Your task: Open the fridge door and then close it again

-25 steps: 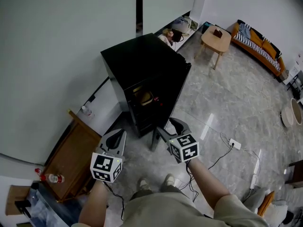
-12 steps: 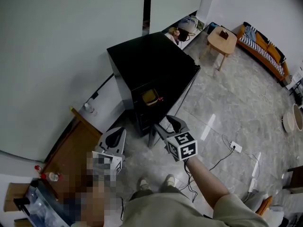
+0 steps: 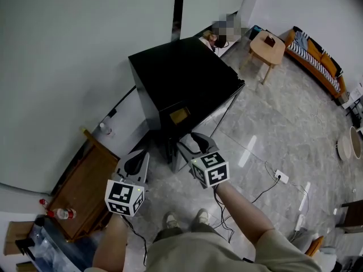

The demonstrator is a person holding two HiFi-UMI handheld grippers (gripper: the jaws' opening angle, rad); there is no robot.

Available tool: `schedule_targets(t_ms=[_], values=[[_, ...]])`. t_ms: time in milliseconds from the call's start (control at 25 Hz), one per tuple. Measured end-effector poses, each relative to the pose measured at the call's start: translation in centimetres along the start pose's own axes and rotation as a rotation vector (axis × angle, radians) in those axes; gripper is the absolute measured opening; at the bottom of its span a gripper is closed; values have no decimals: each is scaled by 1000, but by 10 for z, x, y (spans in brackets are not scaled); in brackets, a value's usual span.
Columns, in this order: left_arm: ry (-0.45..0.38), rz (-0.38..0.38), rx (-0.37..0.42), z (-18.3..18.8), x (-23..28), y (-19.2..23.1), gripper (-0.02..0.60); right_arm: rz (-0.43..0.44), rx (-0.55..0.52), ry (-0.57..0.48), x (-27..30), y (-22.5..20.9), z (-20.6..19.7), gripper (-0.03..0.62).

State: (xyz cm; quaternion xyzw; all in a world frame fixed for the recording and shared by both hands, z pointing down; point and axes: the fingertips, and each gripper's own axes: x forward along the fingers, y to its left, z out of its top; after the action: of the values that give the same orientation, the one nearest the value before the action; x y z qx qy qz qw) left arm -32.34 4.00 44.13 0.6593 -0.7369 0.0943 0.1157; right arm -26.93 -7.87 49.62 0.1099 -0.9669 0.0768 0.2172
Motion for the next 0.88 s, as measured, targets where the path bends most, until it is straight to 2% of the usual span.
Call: schedule_targets(t_ms=[520, 800, 880], values=[[1, 5, -14, 0, 12, 15, 8, -5, 22, -12, 38, -4, 18, 192], [1, 19, -19, -1, 8, 20, 8, -23, 94, -21, 55, -13, 27, 129], [0, 23, -19, -1, 7, 20, 8, -26, 101, -22, 57, -14, 27, 129]])
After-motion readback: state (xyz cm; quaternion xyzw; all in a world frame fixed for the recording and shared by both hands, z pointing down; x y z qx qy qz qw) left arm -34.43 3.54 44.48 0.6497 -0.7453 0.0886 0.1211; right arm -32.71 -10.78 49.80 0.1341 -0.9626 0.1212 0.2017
